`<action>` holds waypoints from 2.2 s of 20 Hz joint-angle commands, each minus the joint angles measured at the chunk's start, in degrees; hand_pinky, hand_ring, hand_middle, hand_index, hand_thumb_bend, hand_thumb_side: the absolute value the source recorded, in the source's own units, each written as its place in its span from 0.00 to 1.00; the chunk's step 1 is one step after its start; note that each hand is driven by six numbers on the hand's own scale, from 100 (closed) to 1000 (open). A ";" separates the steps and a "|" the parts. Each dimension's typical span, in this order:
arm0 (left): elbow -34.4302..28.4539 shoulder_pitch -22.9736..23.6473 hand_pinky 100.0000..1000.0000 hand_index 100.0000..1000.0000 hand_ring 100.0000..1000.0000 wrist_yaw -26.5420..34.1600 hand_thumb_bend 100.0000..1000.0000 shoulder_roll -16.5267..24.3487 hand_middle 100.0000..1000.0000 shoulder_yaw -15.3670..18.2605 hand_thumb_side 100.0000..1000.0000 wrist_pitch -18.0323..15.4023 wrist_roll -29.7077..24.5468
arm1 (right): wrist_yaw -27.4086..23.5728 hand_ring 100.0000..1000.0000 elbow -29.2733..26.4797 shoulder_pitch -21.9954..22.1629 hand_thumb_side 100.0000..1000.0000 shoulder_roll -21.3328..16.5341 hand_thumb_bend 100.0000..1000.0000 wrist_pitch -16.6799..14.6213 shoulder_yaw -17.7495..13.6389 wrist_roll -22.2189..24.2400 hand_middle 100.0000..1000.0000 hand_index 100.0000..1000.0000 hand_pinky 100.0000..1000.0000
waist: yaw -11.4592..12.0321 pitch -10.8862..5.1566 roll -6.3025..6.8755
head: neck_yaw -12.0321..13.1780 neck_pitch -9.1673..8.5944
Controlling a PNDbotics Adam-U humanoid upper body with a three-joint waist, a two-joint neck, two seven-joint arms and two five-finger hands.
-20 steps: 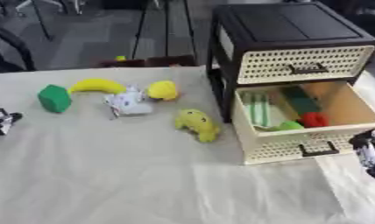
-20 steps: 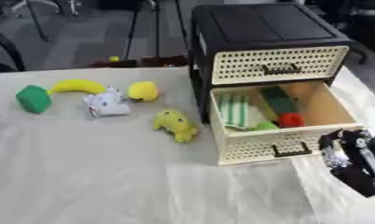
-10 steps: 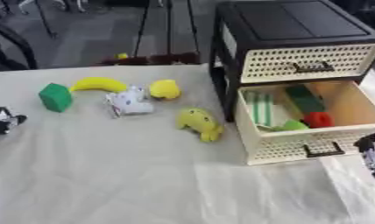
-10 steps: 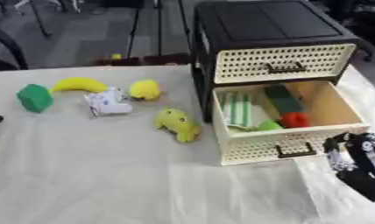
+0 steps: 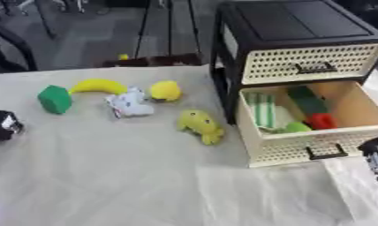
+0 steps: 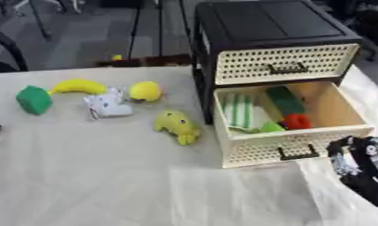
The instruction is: Pick up objects from table and place into drawer.
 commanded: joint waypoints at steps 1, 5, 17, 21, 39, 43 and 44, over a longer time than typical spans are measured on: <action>-1.33 -0.36 0.17 0.48 0.14 0.92 0.22 1.77 0.26 0.27 0.03 0.19 0.52 | 0.34 0.00 -0.62 -0.60 0.85 -0.74 0.00 -0.29 -0.61 -0.02 0.00 0.56 0.00 | 0.12 -0.99 -0.11 | -0.20 -0.40; -6.49 -0.10 0.12 0.46 0.10 2.82 0.14 2.56 0.23 0.28 0.01 -0.70 0.26 | 0.33 0.00 -0.44 -0.41 0.85 -0.71 0.00 -0.31 -0.78 -0.05 0.00 0.56 0.00 | 0.40 -1.56 -0.17 | -0.70 -0.18; -37.47 1.33 0.08 0.42 0.05 17.33 0.04 3.47 0.18 -4.63 0.05 -5.62 -9.84 | 0.22 0.00 -0.14 0.30 0.85 -0.38 0.00 -0.26 -0.87 0.07 0.00 0.56 0.00 | 0.68 -3.32 -0.18 | -1.52 -0.01; -45.79 -1.45 0.11 0.43 0.06 22.63 0.07 1.66 0.18 -9.96 0.06 -7.40 -16.32 | 0.00 0.00 -0.13 0.09 0.85 -0.04 0.00 -0.45 -0.42 0.48 0.00 0.56 0.00 | 0.29 -3.59 -0.18 | -1.16 -0.01; -45.98 -12.94 0.14 0.44 0.07 21.59 0.12 -14.06 0.20 -25.87 0.12 -14.52 -37.72 | -1.53 0.00 -0.65 -1.71 0.86 1.34 0.00 -1.23 1.91 3.01 0.00 0.56 0.00 | -3.35 -4.35 0.30 | 0.89 0.67; -41.35 -13.83 0.15 0.45 0.08 19.42 0.12 -18.22 0.21 -26.53 0.13 -17.19 -40.99 | -1.76 0.00 -0.80 -2.28 0.86 1.67 0.00 -1.40 2.25 3.34 0.00 0.56 0.00 | -4.36 -3.75 0.07 | 1.60 0.51; -40.35 -13.96 0.16 0.45 0.08 18.96 0.11 -19.17 0.21 -26.51 0.13 -17.71 -41.50 | -1.81 0.00 -0.85 -2.47 0.86 1.77 0.00 -1.44 2.31 3.39 0.00 0.56 0.00 | -4.66 -3.56 0.02 | 1.78 0.46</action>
